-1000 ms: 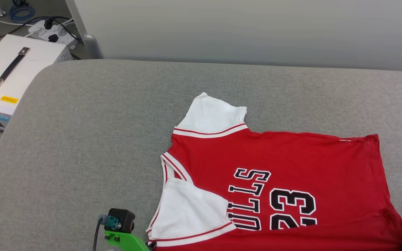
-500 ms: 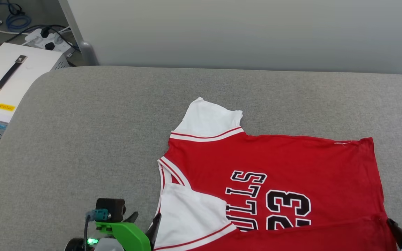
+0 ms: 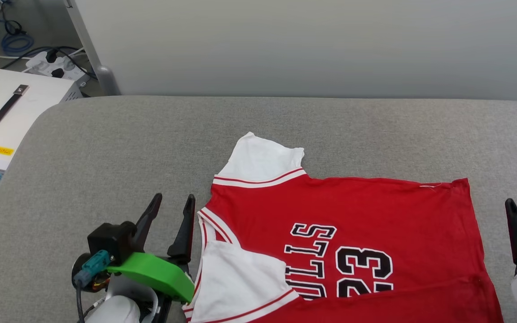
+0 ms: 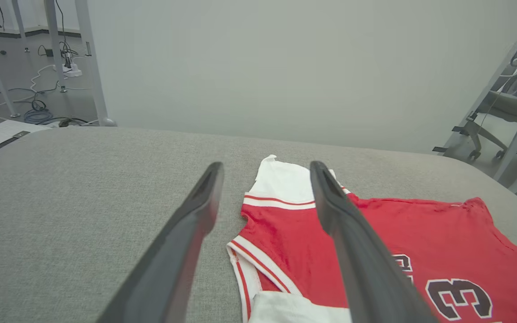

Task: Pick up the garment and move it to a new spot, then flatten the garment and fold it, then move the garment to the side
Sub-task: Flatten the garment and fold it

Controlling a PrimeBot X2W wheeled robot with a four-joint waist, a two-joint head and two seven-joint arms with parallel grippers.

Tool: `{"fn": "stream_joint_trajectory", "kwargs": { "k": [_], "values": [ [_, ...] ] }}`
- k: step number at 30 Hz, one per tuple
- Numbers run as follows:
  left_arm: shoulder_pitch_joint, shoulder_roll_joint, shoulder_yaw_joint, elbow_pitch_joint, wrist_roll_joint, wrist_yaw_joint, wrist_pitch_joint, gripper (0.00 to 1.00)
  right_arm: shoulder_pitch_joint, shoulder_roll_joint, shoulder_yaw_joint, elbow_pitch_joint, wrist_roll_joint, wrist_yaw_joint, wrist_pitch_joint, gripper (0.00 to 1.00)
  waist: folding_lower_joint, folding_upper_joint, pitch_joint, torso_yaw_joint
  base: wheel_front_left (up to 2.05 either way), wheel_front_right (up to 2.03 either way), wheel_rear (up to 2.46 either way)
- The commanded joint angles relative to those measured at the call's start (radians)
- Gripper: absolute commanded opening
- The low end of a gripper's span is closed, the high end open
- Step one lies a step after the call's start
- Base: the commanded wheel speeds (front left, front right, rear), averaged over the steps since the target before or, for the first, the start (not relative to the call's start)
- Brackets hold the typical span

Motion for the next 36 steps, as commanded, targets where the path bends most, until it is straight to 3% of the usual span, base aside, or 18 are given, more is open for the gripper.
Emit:
{"fn": "stream_joint_trajectory", "kwargs": {
  "k": [1, 9, 23, 31, 36],
  "values": [
    [0.008, -0.025, 0.029, -0.013, 0.015, -0.015, -0.005, 1.00, -0.011, 0.005, 0.007, -0.003, 0.000, -0.001, -0.044, 1.00, 0.0000, -0.0001, 0.001, 0.000, 0.00, 0.00, 0.00],
    [0.110, -0.162, 0.199, -0.036, 0.126, -0.123, -0.007, 1.00, 0.024, 0.047, 0.076, -0.002, -0.028, -0.001, -0.224, 1.00, 0.0000, -0.0001, 0.002, -0.009, 0.00, 0.00, 0.00],
    [0.147, -0.282, 0.325, 0.029, 0.295, -0.259, -0.007, 1.00, 0.006, 0.052, 0.126, 0.038, -0.049, -0.001, -0.289, 1.00, 0.0000, -0.0001, 0.014, -0.024, 0.00, 0.00, 0.00],
    [0.089, -0.277, 0.320, 0.095, 0.321, -0.297, 0.003, 1.00, -0.011, 0.029, 0.143, 0.012, -0.039, -0.001, -0.268, 1.00, 0.0000, -0.0001, 0.057, -0.065, 0.00, 0.00, 0.00],
    [-0.054, -0.229, 0.286, 0.134, 0.307, -0.316, 0.124, 1.00, -0.031, 0.017, 0.158, -0.020, -0.054, -0.001, -0.223, 1.00, 0.0000, -0.0001, 0.144, -0.104, 0.00, 0.00, 0.00]
  ]
}}
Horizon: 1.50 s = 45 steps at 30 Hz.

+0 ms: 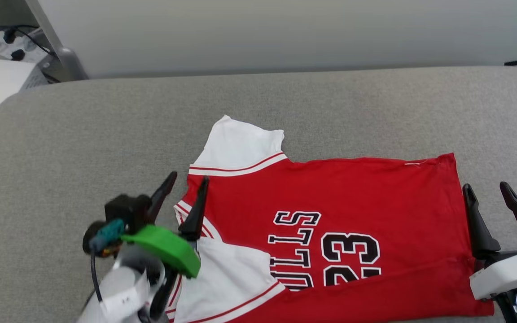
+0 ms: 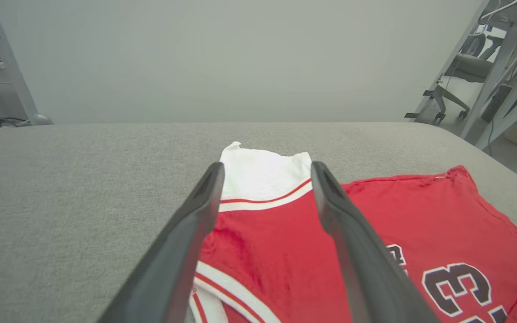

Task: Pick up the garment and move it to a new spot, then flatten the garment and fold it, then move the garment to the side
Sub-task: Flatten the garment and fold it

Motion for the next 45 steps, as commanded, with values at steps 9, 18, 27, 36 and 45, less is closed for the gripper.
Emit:
{"fn": "stream_joint_trajectory", "kwargs": {
  "k": [9, 18, 27, 36, 45],
  "values": [
    [-0.395, 0.160, -0.074, 0.082, -0.073, -0.018, 0.401, 1.00, -0.084, 0.012, 0.033, -0.074, -0.024, -0.001, 0.032, 1.00, 0.0000, 0.0000, 0.233, -0.121, 0.00, 0.00, 0.00],
    [-0.687, 0.266, -0.175, 0.237, -0.225, -0.019, 0.753, 1.00, -0.134, 0.043, 0.074, -0.076, -0.033, -0.001, 0.023, 1.00, 0.0000, 0.0000, 0.320, -0.197, 0.00, 0.00, 0.00],
    [-0.851, 0.302, -0.216, 0.396, -0.270, -0.016, 0.948, 1.00, -0.159, 0.066, 0.107, -0.043, -0.028, -0.001, 0.000, 1.00, 0.0000, 0.0000, 0.361, -0.247, 0.00, 0.00, 0.00],
    [-0.892, 0.306, -0.220, 0.514, -0.243, 0.020, 0.925, 1.00, -0.168, 0.081, 0.130, -0.013, -0.025, -0.001, -0.019, 1.00, 0.0000, 0.0000, 0.387, -0.271, 0.00, 0.00, 0.00],
    [-0.869, 0.290, -0.222, 0.568, -0.285, 0.011, 0.951, 0.00, -0.175, 0.076, 0.124, -0.002, -0.029, -0.001, -0.016, 1.00, 0.0000, 0.0000, 0.381, -0.258, 0.00, 0.00, 0.00]
  ]
}}
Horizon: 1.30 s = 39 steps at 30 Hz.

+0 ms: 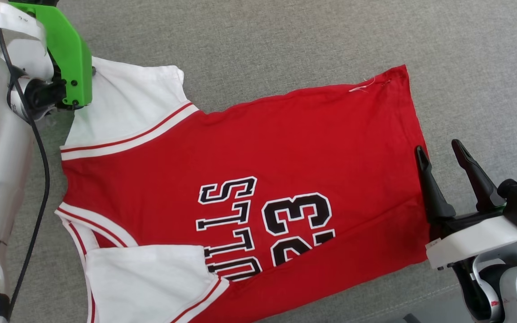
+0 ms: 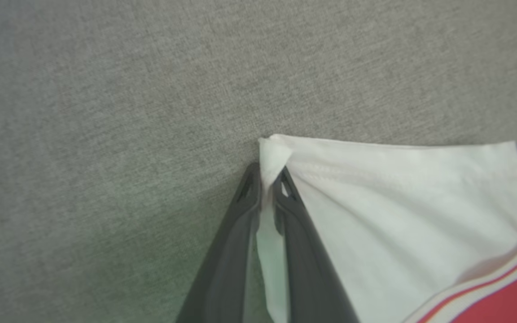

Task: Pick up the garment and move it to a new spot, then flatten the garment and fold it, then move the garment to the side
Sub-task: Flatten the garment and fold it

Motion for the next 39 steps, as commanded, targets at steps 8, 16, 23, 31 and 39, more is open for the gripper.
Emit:
{"fn": "stream_joint_trajectory", "kwargs": {
  "k": [8, 16, 23, 31, 39],
  "values": [
    [0.069, -0.035, 0.051, 0.002, -0.082, -0.012, -0.105, 0.00, -0.022, -0.019, -0.017, -0.006, -0.005, -0.001, 0.024, 1.00, -0.0001, 0.0000, -0.062, 0.044, 0.00, 0.00, 0.00],
    [0.166, -0.020, 0.081, -0.114, -0.145, -0.025, -0.178, 0.00, -0.015, -0.083, -0.018, -0.004, -0.003, -0.001, 0.144, 1.00, -0.0001, 0.0000, -0.142, 0.090, 0.00, 0.00, 0.00],
    [0.310, 0.017, 0.073, -0.352, -0.155, -0.017, -0.201, 0.00, -0.042, -0.176, -0.010, 0.002, 0.033, -0.001, 0.374, 1.00, -0.0001, 0.0000, -0.174, 0.140, 0.00, 0.00, 0.00],
    [0.486, 0.055, 0.077, -0.697, -0.150, 0.067, -0.202, 0.00, -0.176, -0.308, -0.008, 0.011, 0.116, -0.001, 0.669, 1.00, -0.0001, 0.0000, -0.140, 0.199, 0.00, 0.00, 0.00],
    [0.576, 0.061, 0.107, -0.937, -0.130, 0.162, -0.230, 0.00, -0.369, -0.401, 0.011, 0.134, 0.156, -0.001, 0.851, 1.00, -0.0001, 0.0000, -0.076, 0.252, 0.00, 0.00, 0.00]
  ]
}}
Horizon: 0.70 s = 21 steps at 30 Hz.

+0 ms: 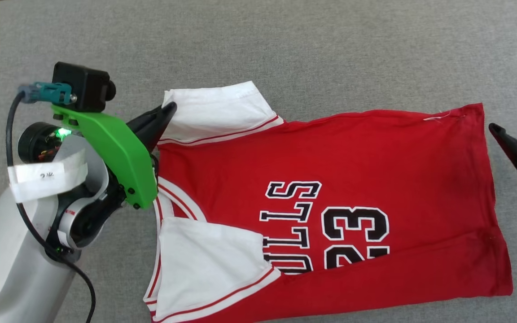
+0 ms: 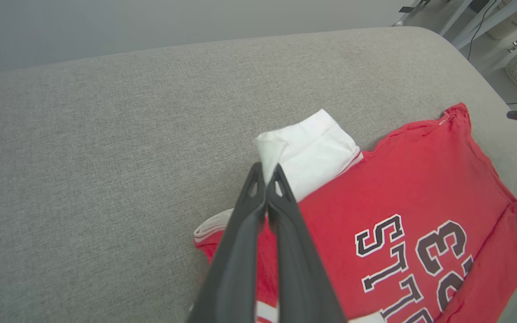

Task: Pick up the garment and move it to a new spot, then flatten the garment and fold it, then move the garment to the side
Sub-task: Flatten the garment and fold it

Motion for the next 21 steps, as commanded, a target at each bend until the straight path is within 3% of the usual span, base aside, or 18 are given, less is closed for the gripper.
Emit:
{"fn": "stream_joint_trajectory", "kwargs": {
  "k": [1, 10, 18, 19, 20, 21],
  "values": [
    [0.023, -0.001, 0.003, -0.021, 0.010, 0.010, -0.007, 0.00, -0.032, -0.006, 0.003, 0.025, 0.004, -0.001, 0.013, 1.00, 0.0001, 0.0000, 0.034, 0.032, 0.00, 0.00, 0.00],
    [0.050, -0.004, -0.009, -0.111, 0.033, 0.034, -0.018, 0.00, -0.166, -0.014, 0.043, 0.230, -0.015, -0.001, 0.030, 1.00, 0.0001, 0.0000, 0.094, 0.078, 0.00, 0.00, 0.00],
    [0.048, -0.012, -0.025, -0.112, 0.042, 0.031, -0.026, 0.00, -0.176, -0.025, 0.116, 0.349, -0.016, -0.001, 0.002, 1.00, 0.0001, 0.0000, 0.111, 0.101, 0.00, 0.00, 0.00],
    [0.049, -0.013, -0.027, -0.109, 0.041, 0.030, -0.027, 0.00, -0.173, -0.026, 0.124, 0.359, -0.011, -0.001, -0.001, 0.93, 0.0001, 0.0000, 0.110, 0.102, 0.00, 0.00, 0.00],
    [0.051, -0.013, -0.028, -0.105, 0.041, 0.030, -0.029, 0.00, -0.169, -0.028, 0.134, 0.369, -0.003, -0.001, -0.005, 0.43, 0.0001, 0.0000, 0.108, 0.104, 0.00, 0.00, 0.00],
    [0.052, -0.013, -0.028, -0.101, 0.042, 0.030, -0.031, 0.00, -0.167, -0.028, 0.144, 0.375, 0.006, -0.001, -0.010, 0.00, 0.0001, 0.0000, 0.106, 0.105, 0.00, 0.00, 0.00]
  ]
}}
